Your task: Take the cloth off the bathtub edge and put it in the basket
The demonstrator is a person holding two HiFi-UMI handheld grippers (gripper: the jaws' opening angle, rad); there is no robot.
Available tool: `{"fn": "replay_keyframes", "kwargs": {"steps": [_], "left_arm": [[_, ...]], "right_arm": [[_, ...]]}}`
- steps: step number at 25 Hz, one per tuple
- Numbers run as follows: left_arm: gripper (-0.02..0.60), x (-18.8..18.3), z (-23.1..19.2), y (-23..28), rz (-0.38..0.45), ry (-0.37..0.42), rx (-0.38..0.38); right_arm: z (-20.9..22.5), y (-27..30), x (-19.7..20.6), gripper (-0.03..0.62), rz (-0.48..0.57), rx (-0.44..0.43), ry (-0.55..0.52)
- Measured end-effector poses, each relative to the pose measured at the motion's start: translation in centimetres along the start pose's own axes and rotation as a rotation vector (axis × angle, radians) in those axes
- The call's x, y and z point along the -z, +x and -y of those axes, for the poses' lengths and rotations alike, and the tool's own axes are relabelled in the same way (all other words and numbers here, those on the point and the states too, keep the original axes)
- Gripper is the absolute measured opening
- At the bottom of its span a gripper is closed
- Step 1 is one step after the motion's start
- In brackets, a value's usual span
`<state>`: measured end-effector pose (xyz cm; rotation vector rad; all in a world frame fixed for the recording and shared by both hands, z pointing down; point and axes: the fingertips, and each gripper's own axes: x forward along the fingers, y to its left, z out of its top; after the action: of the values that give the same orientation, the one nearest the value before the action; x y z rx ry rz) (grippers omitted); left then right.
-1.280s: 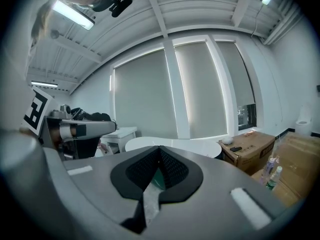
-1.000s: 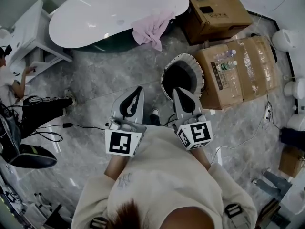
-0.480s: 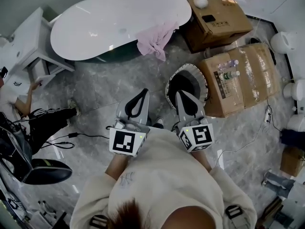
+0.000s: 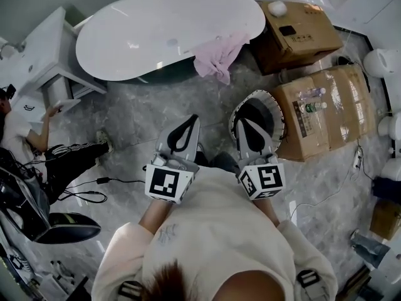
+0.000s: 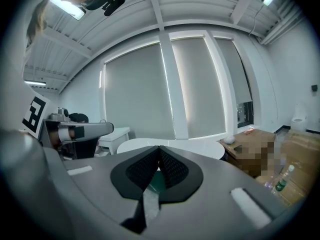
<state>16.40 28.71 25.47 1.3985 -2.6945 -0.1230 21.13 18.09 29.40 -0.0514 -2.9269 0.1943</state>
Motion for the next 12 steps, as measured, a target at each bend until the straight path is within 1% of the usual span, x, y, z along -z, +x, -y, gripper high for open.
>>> {"fn": "replay_keyframes", "kwargs": {"steps": [2,5,9,12], "left_arm": [[0.049,0.2,-0.8,-0.4,-0.004,0.003,-0.014],[0.049,1.1,-2.4,-0.8,-0.03,0.053,-0.039],[0.049,1.6,-3.2,0.0,-0.043,0.049,-0.051],[0.049,1.9,-3.1,1.4,-0.055,0.038,-0.054]], "right_arm": [[-0.5,0.5,0.4,-0.001,-0.011,-0.006,0.005],[-1.1,1.5,0.6,-0.002,-0.023,-0.025,0.005],[-1.0,2.4,0.4,-0.001,-0.026,-0.034,0.008],[0.1,3.1,0.2,-0.002,-0.031,-0.039,0.013]]}}
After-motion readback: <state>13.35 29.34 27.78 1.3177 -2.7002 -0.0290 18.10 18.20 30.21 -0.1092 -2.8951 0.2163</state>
